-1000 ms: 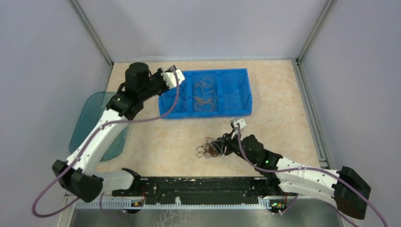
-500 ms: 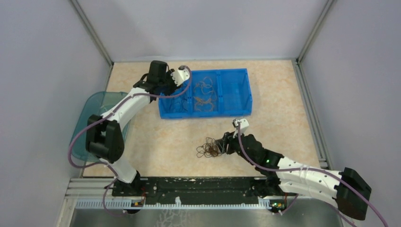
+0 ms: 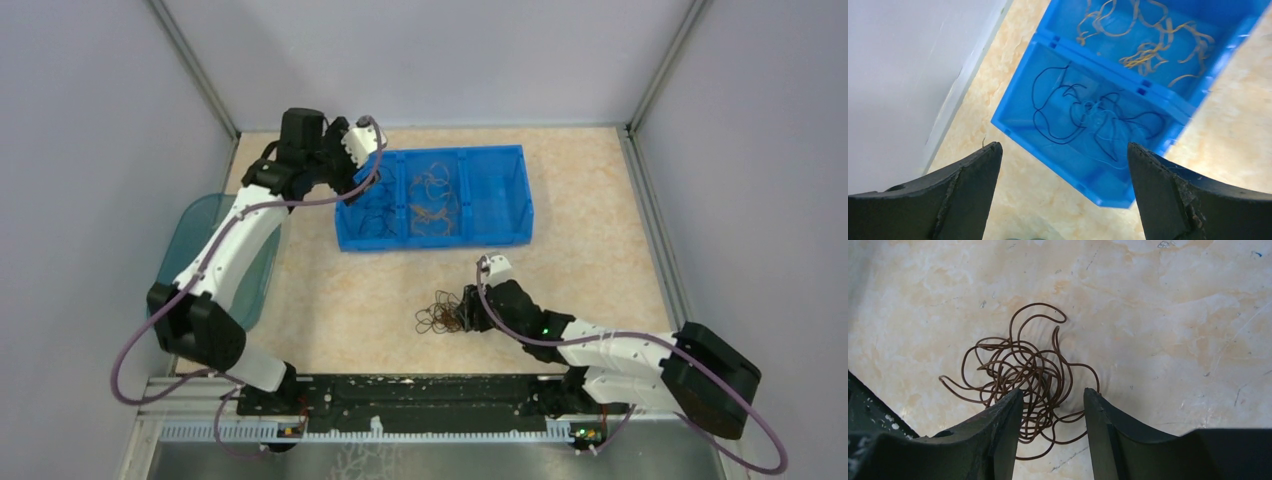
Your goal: Untangle the cables
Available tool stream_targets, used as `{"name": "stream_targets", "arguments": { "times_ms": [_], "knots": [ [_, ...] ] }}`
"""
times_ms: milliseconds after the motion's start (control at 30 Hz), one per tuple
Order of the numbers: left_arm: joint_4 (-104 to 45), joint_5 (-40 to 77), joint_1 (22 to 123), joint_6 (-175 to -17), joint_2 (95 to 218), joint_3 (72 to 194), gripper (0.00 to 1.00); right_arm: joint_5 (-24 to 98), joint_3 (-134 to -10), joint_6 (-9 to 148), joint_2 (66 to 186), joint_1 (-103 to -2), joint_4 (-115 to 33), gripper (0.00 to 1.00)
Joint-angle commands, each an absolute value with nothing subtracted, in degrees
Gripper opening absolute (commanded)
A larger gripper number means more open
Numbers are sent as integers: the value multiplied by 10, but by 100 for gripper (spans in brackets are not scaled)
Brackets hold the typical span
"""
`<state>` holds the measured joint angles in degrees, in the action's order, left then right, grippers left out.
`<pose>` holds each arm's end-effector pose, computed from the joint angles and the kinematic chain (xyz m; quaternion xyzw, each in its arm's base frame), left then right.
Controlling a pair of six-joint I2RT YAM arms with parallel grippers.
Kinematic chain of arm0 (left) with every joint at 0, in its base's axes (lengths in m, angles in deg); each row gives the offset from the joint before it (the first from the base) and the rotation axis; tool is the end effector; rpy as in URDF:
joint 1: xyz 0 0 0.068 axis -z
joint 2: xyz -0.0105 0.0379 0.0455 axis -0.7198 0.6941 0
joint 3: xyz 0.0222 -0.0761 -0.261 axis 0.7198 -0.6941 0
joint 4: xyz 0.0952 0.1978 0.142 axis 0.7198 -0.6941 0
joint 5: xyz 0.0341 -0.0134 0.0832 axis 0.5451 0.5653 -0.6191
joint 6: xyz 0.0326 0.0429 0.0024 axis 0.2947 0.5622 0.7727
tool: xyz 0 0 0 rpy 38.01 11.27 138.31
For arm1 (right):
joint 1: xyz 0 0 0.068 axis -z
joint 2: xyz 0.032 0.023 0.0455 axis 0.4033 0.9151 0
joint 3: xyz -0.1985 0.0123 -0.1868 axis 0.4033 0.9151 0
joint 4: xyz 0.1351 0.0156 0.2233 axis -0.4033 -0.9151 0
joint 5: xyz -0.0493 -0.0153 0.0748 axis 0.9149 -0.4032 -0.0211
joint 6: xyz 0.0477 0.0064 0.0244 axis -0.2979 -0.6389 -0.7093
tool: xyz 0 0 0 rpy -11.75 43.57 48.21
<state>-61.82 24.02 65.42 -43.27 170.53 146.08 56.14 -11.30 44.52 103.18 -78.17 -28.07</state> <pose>0.3310 -0.1254 0.3588 0.4935 0.7292 -0.0152 0.4738 0.1181 0.1530 0.1568 -0.1230 0.8593 0.2708 0.4160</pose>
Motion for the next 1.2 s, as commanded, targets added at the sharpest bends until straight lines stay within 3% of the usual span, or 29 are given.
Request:
{"name": "stream_targets", "arguments": {
  "times_ms": [0, 500, 667, 867, 1033, 1167],
  "knots": [
    [-705, 336, 654, -456, 1639, 1451, 100, 531, -152, 443, 1079, -767, -194, 48],
    [-789, 434, 655, -408, 1535, 1386, 98, 406, -190, 499, 1089, -699, -213, 41],
    [-852, 546, 662, -375, 1500, 1311, 95, 335, -183, 534, 1047, -703, -215, 46],
    [-811, 533, 690, -393, 1455, 1215, 95, 276, -189, 577, 1076, -748, -239, 55],
    [-816, 535, 690, -383, 1456, 1223, 95, 305, -233, 617, 1162, -785, -303, 56],
    [-815, 533, 690, -368, 1443, 1215, 95, 387, -261, 628, 1200, -804, -324, 48]
  ]
}}
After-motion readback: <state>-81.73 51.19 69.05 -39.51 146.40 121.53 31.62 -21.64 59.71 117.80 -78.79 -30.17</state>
